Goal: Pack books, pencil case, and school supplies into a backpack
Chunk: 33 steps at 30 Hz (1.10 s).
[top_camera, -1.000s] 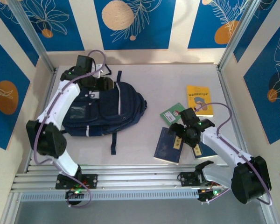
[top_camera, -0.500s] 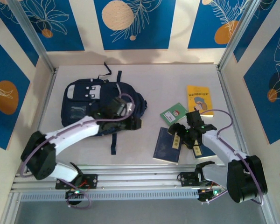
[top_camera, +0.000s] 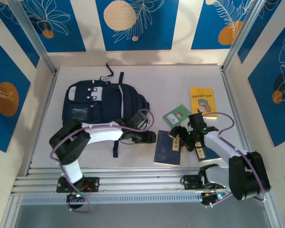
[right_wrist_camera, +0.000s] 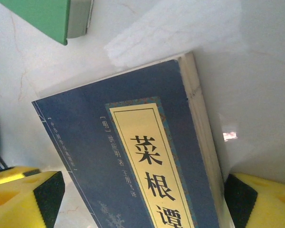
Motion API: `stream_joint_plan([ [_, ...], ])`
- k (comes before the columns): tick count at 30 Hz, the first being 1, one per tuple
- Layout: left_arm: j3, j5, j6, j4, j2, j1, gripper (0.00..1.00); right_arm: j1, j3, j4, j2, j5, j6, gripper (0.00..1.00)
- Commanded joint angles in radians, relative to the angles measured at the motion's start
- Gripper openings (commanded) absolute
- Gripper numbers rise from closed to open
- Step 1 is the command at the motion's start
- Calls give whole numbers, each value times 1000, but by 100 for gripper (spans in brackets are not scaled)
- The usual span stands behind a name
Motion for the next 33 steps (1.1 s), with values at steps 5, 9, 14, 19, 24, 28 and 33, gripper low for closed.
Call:
stream_joint_plan([
  [5, 41, 99, -70, 155, 105, -8, 56, 39, -45, 175, 28, -211, 16, 78],
  [9, 52, 142, -101, 201, 145, -8, 55, 53, -36, 202, 54, -263, 2, 72],
  [14, 58, 154, -108, 211, 150, -11, 53, 70, -15, 173, 42, -262, -29, 63],
  [19, 57, 129, -85, 171, 130, -10, 52, 87, 5, 111, -14, -216, -50, 54],
  [24, 57, 126, -85, 165, 125, -11, 52, 100, 22, 85, -14, -205, -69, 49],
  [28, 58, 124, -83, 155, 125, -10, 52, 118, 45, 51, -7, -192, -84, 51],
  [33, 57, 122, -80, 154, 131, -15, 52, 149, 85, -11, -48, -186, -94, 53],
])
